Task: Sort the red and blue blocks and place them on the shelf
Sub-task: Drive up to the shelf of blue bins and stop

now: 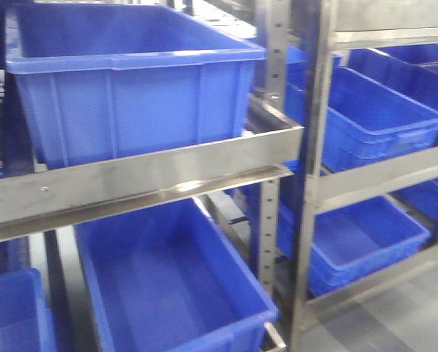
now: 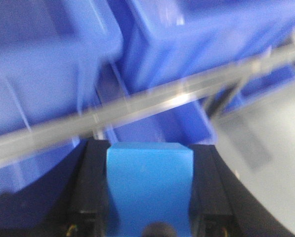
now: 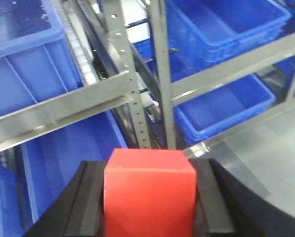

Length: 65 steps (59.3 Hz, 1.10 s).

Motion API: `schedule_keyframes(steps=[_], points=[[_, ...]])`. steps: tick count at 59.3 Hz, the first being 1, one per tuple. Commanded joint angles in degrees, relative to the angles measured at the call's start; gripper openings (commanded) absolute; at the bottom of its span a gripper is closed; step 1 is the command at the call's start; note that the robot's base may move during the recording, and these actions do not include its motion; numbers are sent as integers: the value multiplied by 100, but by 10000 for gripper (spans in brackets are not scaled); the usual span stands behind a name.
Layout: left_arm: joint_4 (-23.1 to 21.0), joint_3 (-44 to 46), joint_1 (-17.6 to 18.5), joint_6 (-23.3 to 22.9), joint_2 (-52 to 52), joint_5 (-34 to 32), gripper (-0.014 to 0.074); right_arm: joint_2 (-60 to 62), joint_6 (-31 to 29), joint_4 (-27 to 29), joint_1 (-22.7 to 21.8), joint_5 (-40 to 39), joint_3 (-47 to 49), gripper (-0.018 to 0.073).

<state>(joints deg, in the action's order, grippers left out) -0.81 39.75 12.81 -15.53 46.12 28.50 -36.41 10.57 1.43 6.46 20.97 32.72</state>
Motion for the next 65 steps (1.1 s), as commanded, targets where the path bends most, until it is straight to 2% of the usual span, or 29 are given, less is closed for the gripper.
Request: schedule_keyframes(steps=[1,21,34,43,57,65], points=[[19,204,-6,-7,-265,-327,122,10,-16,-48,-18,-463,172,58],[34,204,-6,-7,-517,-144,122,10,-16,-48,-18,-463,172,58],[531,204,-6,-7,-517,-144,122,10,-16,-48,-18,-463,172,58],[780,204,-6,-7,-517,-350,122,10,-16,-48,-18,-463,172,58],[779,204,5,-7,-517,-960,122,10,-16,-48,-18,-463,172,58],[779,204,5,-7,-503,-1002,122,10,-16,-48,-18,-463,172,58]])
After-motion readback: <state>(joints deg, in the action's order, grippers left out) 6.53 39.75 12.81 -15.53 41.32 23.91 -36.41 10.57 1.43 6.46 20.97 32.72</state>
